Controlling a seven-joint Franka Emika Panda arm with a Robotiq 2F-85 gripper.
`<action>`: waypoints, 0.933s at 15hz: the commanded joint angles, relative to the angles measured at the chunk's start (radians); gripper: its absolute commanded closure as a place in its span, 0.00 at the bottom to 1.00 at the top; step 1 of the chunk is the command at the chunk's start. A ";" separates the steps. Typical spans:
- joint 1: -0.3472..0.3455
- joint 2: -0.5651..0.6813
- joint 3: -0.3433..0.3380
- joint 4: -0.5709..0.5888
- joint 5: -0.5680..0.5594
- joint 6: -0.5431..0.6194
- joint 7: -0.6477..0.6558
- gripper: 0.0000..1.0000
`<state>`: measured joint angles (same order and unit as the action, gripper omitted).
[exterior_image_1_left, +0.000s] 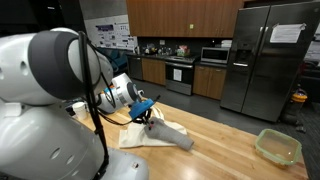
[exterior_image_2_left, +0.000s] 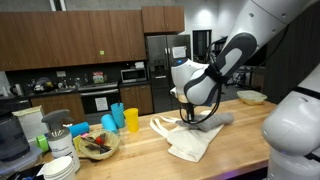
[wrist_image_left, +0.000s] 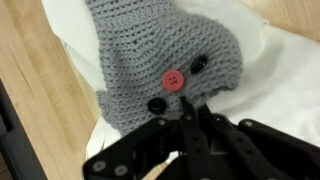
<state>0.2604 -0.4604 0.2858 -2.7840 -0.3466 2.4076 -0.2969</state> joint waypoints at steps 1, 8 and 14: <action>0.017 0.002 -0.018 0.002 -0.010 -0.005 0.007 0.97; -0.004 0.004 -0.060 0.001 -0.001 -0.005 -0.010 0.99; -0.063 -0.002 -0.202 0.001 0.035 0.013 -0.054 0.99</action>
<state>0.2292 -0.4595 0.1500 -2.7839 -0.3395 2.4077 -0.3084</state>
